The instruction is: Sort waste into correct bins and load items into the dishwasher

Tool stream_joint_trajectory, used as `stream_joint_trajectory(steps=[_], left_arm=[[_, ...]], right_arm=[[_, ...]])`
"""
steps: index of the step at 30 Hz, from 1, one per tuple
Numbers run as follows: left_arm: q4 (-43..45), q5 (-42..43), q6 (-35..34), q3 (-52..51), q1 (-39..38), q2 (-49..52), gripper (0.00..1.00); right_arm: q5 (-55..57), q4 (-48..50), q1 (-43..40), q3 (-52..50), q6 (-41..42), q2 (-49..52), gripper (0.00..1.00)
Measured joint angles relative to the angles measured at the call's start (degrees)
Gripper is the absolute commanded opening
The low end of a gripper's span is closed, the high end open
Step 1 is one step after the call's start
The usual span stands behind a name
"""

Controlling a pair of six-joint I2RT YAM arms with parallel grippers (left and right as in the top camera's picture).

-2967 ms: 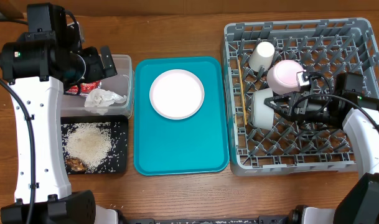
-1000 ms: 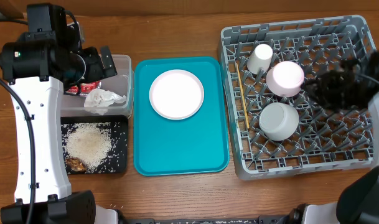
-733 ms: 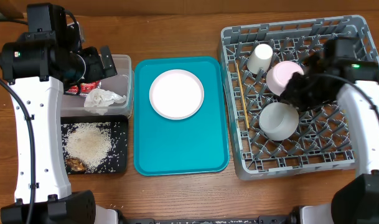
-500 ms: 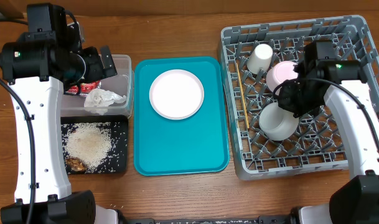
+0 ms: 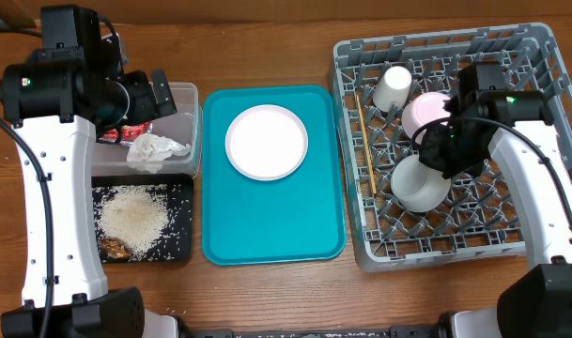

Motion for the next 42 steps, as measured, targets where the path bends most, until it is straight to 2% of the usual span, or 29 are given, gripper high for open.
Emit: stream_joint_trajectory(steps=[10,21,27,31,34,42], left_arm=[[0.00,0.00,0.00,0.00,0.00,0.00,1.00],[0.00,-0.02,0.00,0.00,0.00,0.00,1.00],[0.00,-0.02,0.00,0.00,0.00,0.00,1.00],[0.00,-0.02,0.00,0.00,0.00,0.00,1.00],[0.00,-0.02,0.00,0.00,0.00,0.00,1.00],[0.00,0.00,0.00,0.00,0.00,0.00,1.00]], right_arm=[[-3.06,-0.13,0.00,-2.84,-1.53,0.00,0.06],[6.19,-0.52,0.02,-4.02,0.48,0.07,0.06],[6.10,-0.37,0.57,-1.38,1.16,0.07,0.07],[2.49,1.38,2.64,-1.03,0.24,0.11,0.12],[0.83,3.34,5.42,-0.98,-0.92,0.11,0.24],[1.70,9.29,14.14,-0.92,-5.64,0.15,0.39]])
